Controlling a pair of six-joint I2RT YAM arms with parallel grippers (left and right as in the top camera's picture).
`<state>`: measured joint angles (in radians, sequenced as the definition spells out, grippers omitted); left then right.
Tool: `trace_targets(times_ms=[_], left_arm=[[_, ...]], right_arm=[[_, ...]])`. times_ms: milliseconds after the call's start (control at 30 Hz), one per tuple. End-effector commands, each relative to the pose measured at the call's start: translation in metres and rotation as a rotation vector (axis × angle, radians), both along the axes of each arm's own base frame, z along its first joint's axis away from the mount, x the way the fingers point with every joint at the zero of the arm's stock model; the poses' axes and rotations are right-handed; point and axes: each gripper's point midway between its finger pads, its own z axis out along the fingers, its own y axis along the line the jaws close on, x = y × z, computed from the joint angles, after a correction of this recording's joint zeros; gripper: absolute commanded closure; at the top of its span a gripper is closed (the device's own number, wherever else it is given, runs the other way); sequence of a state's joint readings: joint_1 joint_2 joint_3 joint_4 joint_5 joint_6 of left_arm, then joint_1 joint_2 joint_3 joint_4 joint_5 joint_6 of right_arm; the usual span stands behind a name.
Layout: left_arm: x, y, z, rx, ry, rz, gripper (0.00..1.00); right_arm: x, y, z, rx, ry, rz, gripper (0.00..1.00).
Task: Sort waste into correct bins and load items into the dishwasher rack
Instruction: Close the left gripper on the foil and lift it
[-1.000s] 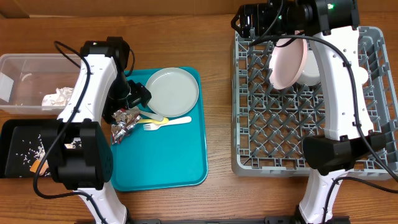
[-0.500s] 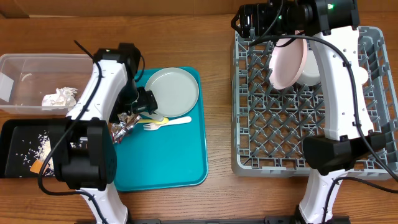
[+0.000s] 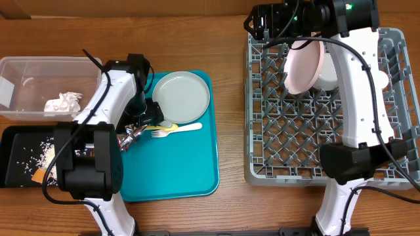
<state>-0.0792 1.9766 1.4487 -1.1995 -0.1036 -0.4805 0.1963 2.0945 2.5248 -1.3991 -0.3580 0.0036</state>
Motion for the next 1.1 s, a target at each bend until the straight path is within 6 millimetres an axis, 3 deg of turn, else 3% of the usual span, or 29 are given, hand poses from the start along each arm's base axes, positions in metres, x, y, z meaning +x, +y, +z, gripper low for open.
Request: trace_targets(times_ms=[0, 200, 300, 400, 500, 567, 633, 667, 867, 1067], left_arm=[[-0.002, 0.013, -0.001, 0.069, -0.023, 0.034, 0.11], [0.008, 0.015, -0.005, 0.065, -0.067, 0.044, 0.16], [0.014, 0.015, -0.005, 0.062, -0.089, 0.042, 0.25], [0.015, 0.015, -0.005, 0.062, -0.093, 0.043, 0.43], [0.014, 0.015, -0.005, 0.062, -0.091, 0.043, 0.51], [0.014, 0.015, -0.005, 0.062, -0.088, 0.043, 0.62], [0.013, 0.015, -0.005, 0.062, -0.085, 0.043, 0.81], [0.013, 0.015, -0.005, 0.061, -0.084, 0.044, 0.96], [0.012, 0.015, -0.001, 0.060, -0.079, 0.048, 0.96], [0.024, 0.014, 0.033, 0.059, -0.100, 0.060, 0.96]], right_arm=[[-0.002, -0.003, 0.007, -0.005, -0.021, -0.003, 0.00], [-0.002, -0.003, 0.007, -0.005, -0.021, -0.003, 0.00], [-0.002, -0.003, 0.007, -0.005, -0.021, -0.003, 0.00], [-0.002, -0.003, 0.007, -0.005, -0.021, -0.003, 0.00], [-0.002, -0.003, 0.007, -0.005, -0.021, -0.003, 0.00], [-0.002, -0.003, 0.007, -0.005, -0.021, -0.003, 0.00], [-0.002, -0.003, 0.007, -0.005, -0.021, -0.003, 0.00], [-0.002, -0.003, 0.007, -0.005, -0.021, -0.003, 0.00], [-0.002, -0.003, 0.007, -0.005, -0.021, -0.003, 0.00], [-0.002, -0.003, 0.007, -0.005, -0.021, -0.003, 0.00]])
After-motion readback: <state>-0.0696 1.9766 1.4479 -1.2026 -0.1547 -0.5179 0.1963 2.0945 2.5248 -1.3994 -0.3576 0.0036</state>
